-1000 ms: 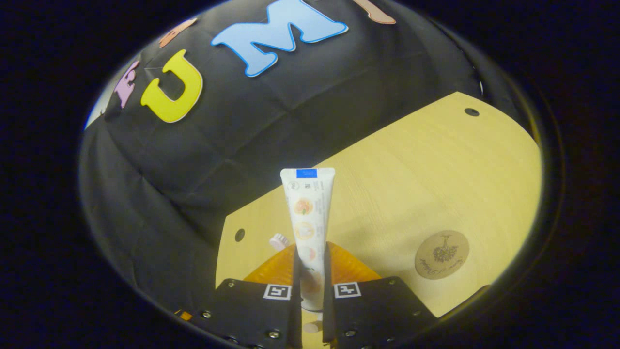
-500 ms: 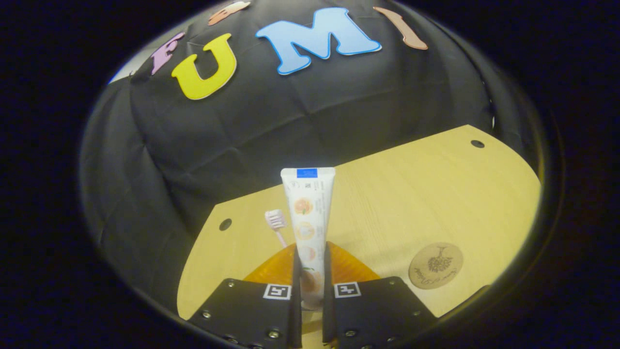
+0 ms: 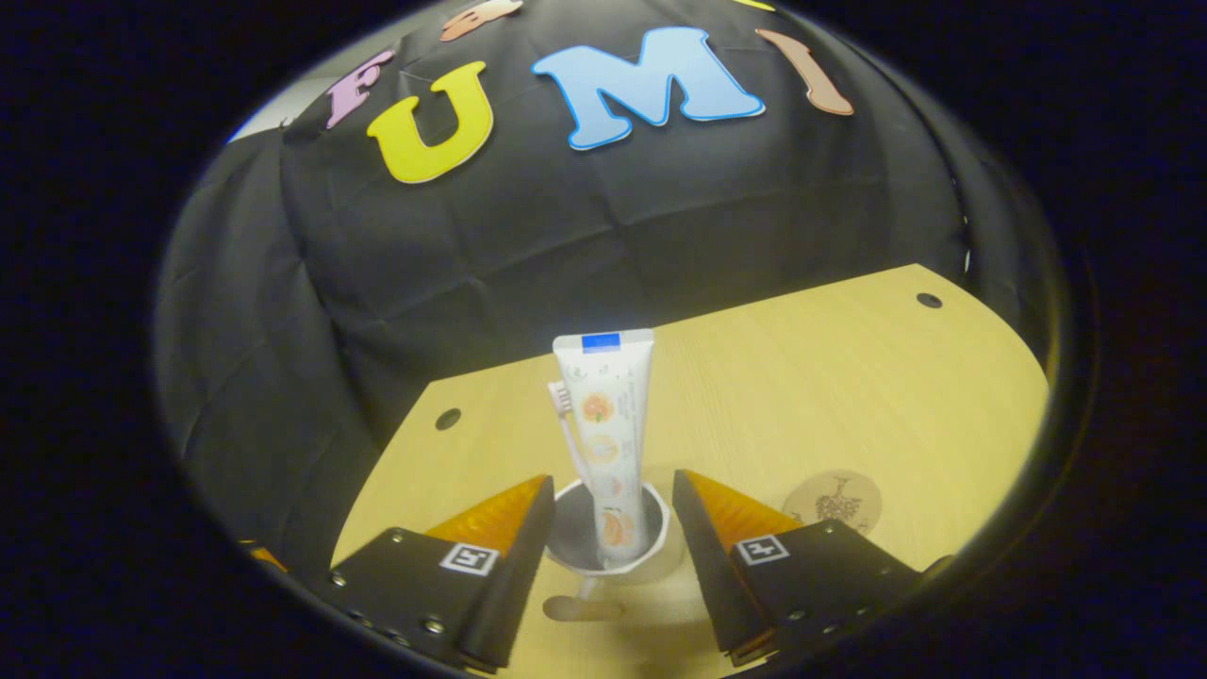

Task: Put the toothbrush and toothpaste on the desktop into the cup, then pick up the cup and place it on the coaster on the desktop.

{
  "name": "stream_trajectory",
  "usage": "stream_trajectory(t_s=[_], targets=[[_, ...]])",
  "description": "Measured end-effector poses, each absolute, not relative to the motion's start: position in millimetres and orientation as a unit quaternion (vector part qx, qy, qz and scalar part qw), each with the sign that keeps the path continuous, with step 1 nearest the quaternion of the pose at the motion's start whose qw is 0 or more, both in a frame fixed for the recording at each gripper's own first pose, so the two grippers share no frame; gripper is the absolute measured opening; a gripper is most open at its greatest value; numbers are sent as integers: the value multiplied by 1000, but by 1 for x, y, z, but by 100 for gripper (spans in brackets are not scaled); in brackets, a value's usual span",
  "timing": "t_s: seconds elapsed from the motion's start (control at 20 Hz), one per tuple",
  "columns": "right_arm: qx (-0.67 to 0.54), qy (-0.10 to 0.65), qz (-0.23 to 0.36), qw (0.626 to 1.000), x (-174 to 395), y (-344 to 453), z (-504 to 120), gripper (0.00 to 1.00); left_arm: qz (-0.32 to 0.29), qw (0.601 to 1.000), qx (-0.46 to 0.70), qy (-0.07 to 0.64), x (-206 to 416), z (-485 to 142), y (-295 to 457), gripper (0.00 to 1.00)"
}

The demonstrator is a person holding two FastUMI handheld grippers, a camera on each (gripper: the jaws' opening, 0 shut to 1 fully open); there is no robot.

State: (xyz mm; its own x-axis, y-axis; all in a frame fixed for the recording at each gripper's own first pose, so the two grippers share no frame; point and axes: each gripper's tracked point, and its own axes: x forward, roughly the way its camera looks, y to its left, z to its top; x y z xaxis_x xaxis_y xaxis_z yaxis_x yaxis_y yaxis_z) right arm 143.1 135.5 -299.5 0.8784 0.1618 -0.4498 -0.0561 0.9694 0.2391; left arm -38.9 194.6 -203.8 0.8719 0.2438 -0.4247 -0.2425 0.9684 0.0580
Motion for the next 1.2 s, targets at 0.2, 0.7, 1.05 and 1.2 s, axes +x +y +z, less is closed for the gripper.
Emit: stream_trajectory(t_s=[0.2, 0.7, 1.05, 1.2], targets=[[114, 229, 62, 965, 122, 126, -278, 77, 100, 970, -1, 222, -24, -205, 169, 52], [115, 240, -9, 964, 52, 13, -272, 77, -25, 960, 7, 279, 44, -231, 78, 52], [151, 259, -68, 951, -3, -45, -302, 77, -133, 899, 23, 416, 74, -279, 14, 73], [171, 265, -89, 945, -17, -60, -312, 77, -136, 873, 46, 465, 88, -300, 5, 73]])
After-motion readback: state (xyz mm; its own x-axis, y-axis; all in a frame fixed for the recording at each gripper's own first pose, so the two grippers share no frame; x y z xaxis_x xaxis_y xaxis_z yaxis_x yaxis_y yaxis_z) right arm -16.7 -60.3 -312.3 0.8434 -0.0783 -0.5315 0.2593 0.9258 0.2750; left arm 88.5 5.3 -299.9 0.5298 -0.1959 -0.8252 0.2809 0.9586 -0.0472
